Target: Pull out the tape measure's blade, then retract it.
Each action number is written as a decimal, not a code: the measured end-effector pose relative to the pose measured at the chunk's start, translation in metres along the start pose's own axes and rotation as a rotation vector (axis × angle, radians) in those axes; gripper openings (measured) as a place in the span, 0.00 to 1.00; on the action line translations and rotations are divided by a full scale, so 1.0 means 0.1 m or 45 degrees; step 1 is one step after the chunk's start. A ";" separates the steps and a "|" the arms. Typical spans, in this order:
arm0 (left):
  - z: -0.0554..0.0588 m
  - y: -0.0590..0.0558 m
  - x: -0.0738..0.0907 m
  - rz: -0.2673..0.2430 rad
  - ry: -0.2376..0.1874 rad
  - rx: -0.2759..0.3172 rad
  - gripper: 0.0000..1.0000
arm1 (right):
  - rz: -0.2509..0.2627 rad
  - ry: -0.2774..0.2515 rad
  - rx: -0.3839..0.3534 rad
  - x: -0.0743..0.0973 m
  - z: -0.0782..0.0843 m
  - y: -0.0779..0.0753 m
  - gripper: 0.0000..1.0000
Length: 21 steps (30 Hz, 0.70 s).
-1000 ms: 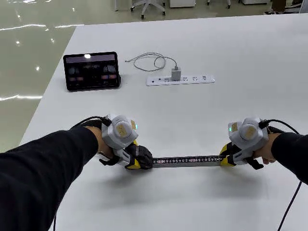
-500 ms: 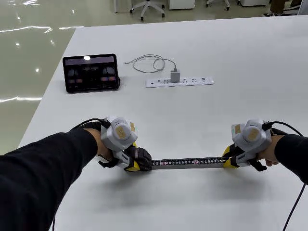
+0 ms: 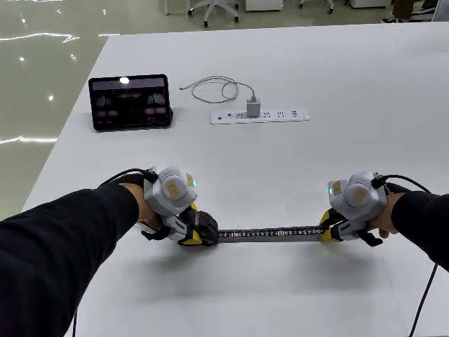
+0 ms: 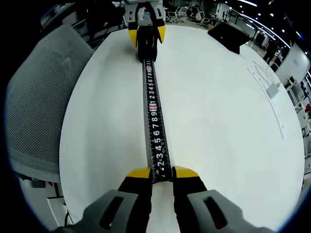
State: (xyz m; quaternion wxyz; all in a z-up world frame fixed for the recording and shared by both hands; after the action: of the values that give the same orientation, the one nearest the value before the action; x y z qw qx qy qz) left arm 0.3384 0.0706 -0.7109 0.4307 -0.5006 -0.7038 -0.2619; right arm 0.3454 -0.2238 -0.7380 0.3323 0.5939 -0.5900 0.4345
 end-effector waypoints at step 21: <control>0.00 -0.01 0.02 -0.003 -0.002 -0.065 0.33 | -0.003 -0.003 -0.049 0.00 -0.01 0.00 0.13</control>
State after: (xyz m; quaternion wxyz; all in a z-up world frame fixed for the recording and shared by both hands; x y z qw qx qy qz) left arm 0.3375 0.0713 -0.7089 0.4168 -0.5107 -0.6979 -0.2799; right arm 0.3448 -0.2226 -0.7371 0.3434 0.5888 -0.5979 0.4219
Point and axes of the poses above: the centre of the closed fingertips' face, and the gripper's own axes: x roughly backward along the fingers, y roughly to its left, z roughly out of its underside, the point moved 6 cm from there along x, roughly backward along the fingers, and after that the axes turned 11 degrees about x, right-handed, at the moved point
